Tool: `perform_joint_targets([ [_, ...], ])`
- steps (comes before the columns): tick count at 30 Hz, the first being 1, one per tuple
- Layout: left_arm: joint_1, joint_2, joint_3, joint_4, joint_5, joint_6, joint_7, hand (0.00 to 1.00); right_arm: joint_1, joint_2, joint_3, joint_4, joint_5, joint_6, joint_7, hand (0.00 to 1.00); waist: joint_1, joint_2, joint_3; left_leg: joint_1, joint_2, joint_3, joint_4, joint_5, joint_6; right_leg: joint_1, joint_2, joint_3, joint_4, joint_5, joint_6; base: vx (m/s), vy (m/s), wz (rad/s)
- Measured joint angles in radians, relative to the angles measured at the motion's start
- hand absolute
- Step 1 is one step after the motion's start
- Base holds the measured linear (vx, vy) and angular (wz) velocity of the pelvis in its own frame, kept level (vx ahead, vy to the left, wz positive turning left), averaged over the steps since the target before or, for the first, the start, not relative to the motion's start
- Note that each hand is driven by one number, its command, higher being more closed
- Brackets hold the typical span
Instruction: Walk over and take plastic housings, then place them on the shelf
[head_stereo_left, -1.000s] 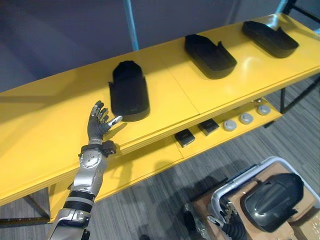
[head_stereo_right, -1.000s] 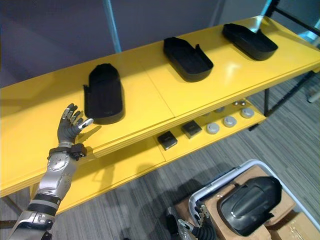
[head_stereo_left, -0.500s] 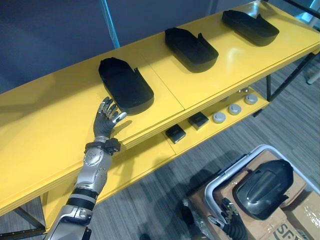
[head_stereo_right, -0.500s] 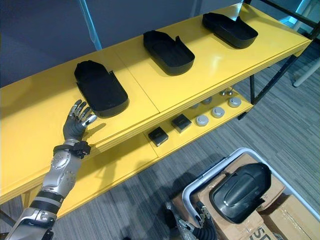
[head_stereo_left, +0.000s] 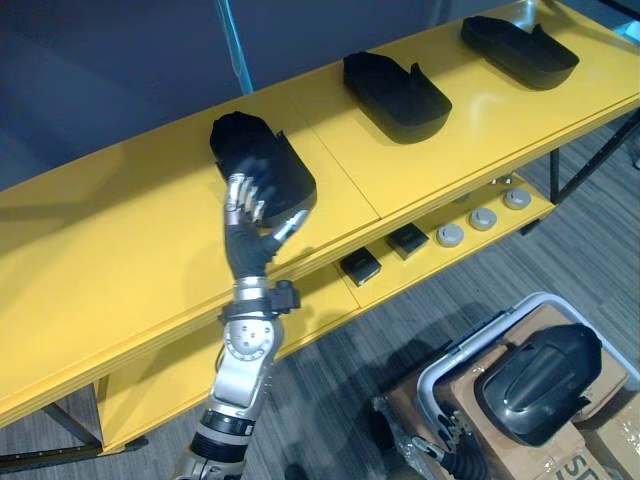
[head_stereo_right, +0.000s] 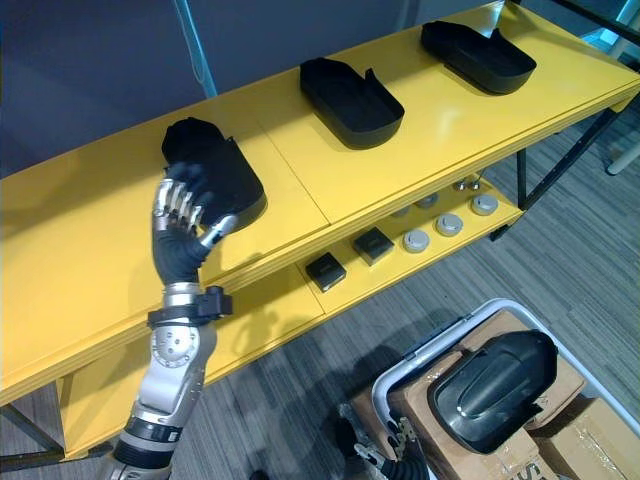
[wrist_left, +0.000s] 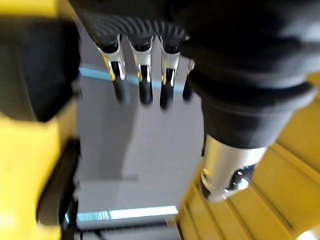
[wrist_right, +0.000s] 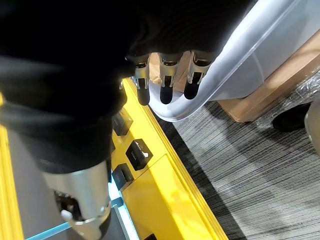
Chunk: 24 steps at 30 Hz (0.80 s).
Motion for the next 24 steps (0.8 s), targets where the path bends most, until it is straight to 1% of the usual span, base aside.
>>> perform_joint_targets([
  [4, -0.009, -0.015, -0.057, 0.027, 0.006, -0.002, -0.026, 1.00, 0.000, -0.003, 0.000, 0.000, 0.000, 0.000, 0.000, 0.00, 0.000, 0.000, 0.000, 0.000, 0.001, 0.001, 0.000, 0.001, 0.000, -0.003, 0.000, 0.003, 0.000, 0.000, 0.000, 0.00, 0.000, 0.00],
  [6, -0.047, -0.015, -0.076, 0.121, 0.005, 0.001, -0.035, 1.00, 0.000, -0.009, 0.000, -0.002, 0.000, 0.000, 0.000, 0.00, -0.001, 0.000, 0.000, -0.001, 0.000, 0.003, 0.000, 0.001, 0.000, -0.005, -0.001, 0.006, 0.000, 0.000, 0.000, 0.00, 0.000, 0.00],
  [11, -0.128, -0.001, -0.068, 0.284, -0.020, 0.029, -0.038, 1.00, 0.000, -0.010, 0.000, -0.008, 0.000, 0.000, -0.004, 0.00, -0.004, -0.001, 0.001, -0.010, 0.001, 0.018, 0.000, 0.001, 0.000, -0.023, 0.001, 0.017, 0.001, 0.001, 0.000, 0.03, 0.020, -0.09],
  [14, -0.166, 0.008, -0.030, 0.344, -0.037, 0.047, -0.025, 1.00, 0.000, -0.010, 0.001, -0.022, 0.000, 0.000, -0.006, 0.00, -0.006, -0.001, 0.001, -0.010, 0.001, 0.037, 0.002, -0.003, -0.002, -0.032, 0.004, 0.036, 0.002, 0.002, 0.002, 0.03, 0.024, -0.16],
  [15, -0.193, 0.012, -0.001, 0.370, -0.048, 0.056, -0.017, 1.00, 0.001, -0.009, 0.002, -0.036, 0.000, 0.000, -0.007, 0.00, -0.014, -0.003, 0.002, -0.015, 0.002, 0.040, 0.004, -0.005, -0.002, -0.037, 0.004, 0.037, 0.003, 0.003, 0.002, 0.03, 0.025, -0.10],
  [19, -0.259, 0.038, 0.045, 0.447, -0.076, 0.068, -0.007, 1.00, 0.001, -0.009, 0.005, -0.056, 0.001, 0.000, -0.012, 0.00, -0.021, -0.014, 0.010, -0.018, 0.008, 0.054, 0.023, -0.019, -0.002, -0.039, 0.007, 0.051, 0.006, 0.003, 0.002, 0.01, 0.017, -0.08],
  [24, -0.332, 0.057, 0.092, 0.531, -0.099, 0.086, 0.002, 1.00, 0.007, -0.008, 0.031, -0.087, 0.001, 0.001, -0.013, 0.00, -0.024, -0.020, 0.024, -0.038, 0.015, 0.062, 0.054, -0.039, -0.004, -0.053, 0.009, 0.059, 0.012, 0.003, 0.002, 0.00, 0.010, -0.05],
])
